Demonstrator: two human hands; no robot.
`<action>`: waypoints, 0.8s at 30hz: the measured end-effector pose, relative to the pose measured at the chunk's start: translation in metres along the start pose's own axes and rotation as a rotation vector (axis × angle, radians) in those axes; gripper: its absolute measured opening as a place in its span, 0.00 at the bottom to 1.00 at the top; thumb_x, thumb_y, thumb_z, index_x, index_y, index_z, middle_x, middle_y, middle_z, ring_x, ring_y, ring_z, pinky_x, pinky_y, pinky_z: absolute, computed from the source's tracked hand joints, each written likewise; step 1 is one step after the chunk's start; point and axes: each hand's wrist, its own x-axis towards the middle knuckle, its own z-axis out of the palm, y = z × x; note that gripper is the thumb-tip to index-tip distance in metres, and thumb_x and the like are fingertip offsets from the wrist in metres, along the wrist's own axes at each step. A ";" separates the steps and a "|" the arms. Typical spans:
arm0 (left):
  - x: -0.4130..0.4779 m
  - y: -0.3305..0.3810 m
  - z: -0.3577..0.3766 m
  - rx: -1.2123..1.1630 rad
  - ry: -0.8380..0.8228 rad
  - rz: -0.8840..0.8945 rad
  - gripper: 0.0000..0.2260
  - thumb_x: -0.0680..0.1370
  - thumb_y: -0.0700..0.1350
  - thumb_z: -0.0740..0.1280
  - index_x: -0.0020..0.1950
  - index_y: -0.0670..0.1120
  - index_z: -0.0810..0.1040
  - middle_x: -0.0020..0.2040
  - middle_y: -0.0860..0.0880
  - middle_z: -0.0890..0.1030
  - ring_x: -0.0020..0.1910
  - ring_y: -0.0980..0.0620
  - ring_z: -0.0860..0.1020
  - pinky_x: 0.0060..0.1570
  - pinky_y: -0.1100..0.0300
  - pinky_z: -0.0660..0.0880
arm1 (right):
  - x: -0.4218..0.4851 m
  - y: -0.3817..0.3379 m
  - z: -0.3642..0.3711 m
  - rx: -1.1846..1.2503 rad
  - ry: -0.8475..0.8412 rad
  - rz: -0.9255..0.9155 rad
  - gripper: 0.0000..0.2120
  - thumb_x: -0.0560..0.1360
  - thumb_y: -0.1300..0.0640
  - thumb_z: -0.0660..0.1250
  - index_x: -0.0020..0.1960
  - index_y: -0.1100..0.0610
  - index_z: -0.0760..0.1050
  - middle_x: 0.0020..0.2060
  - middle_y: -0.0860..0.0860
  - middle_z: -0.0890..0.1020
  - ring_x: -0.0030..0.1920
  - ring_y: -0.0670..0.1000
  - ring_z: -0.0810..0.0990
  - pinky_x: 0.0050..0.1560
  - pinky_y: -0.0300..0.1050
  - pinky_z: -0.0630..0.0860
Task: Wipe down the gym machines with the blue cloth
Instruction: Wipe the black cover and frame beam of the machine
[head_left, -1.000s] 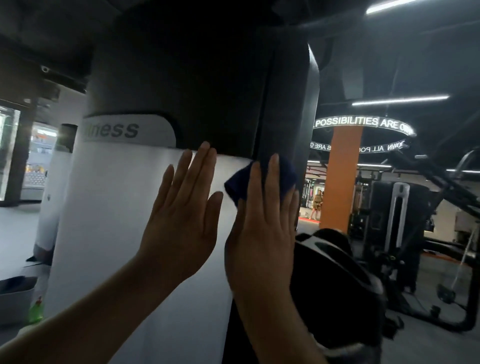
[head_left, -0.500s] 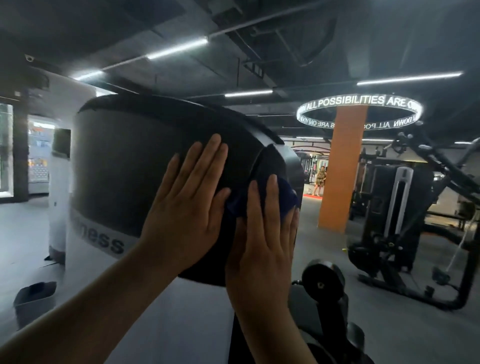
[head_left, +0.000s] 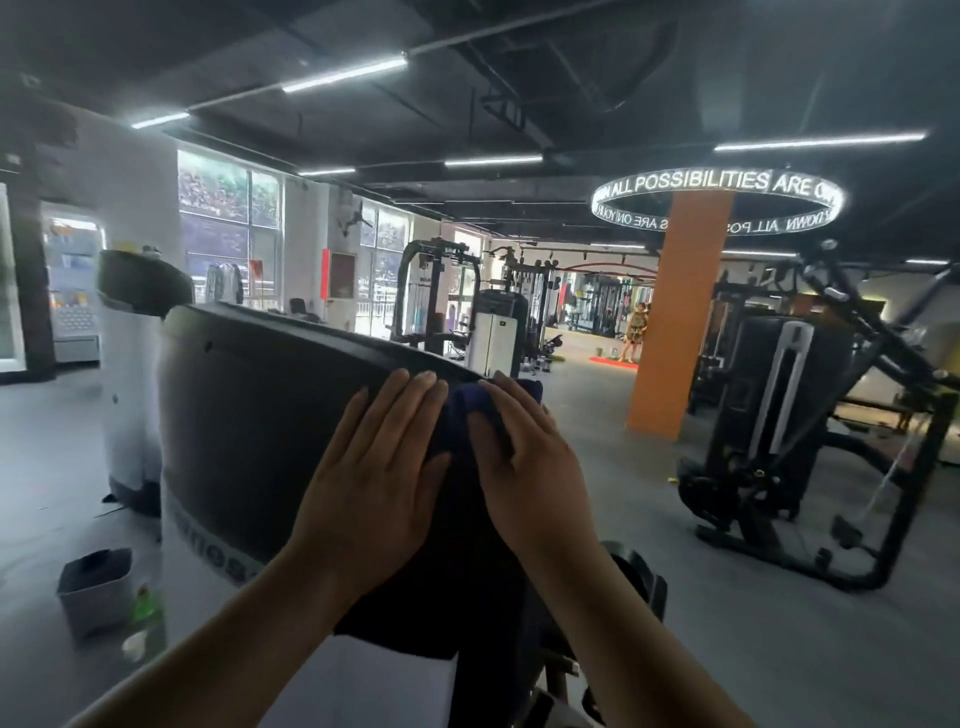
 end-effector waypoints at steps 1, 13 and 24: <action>0.000 0.001 -0.003 -0.018 -0.012 -0.010 0.28 0.90 0.53 0.57 0.88 0.42 0.61 0.88 0.44 0.61 0.89 0.47 0.53 0.85 0.39 0.58 | 0.001 -0.001 -0.001 0.005 -0.017 0.002 0.20 0.88 0.42 0.60 0.77 0.44 0.74 0.78 0.41 0.74 0.79 0.44 0.71 0.77 0.58 0.72; 0.026 -0.055 -0.024 -0.074 -0.128 -0.159 0.30 0.90 0.59 0.51 0.89 0.46 0.58 0.88 0.47 0.61 0.88 0.48 0.54 0.86 0.43 0.56 | 0.025 -0.022 -0.001 -0.161 -0.196 -0.002 0.25 0.89 0.36 0.50 0.81 0.43 0.67 0.83 0.42 0.67 0.82 0.55 0.67 0.77 0.63 0.73; 0.019 -0.075 -0.020 -0.177 -0.164 -0.079 0.29 0.91 0.56 0.51 0.90 0.48 0.51 0.90 0.51 0.53 0.89 0.54 0.46 0.87 0.44 0.53 | 0.050 -0.052 0.013 -0.210 -0.332 -0.083 0.25 0.88 0.39 0.55 0.81 0.47 0.67 0.86 0.44 0.60 0.82 0.57 0.68 0.76 0.60 0.75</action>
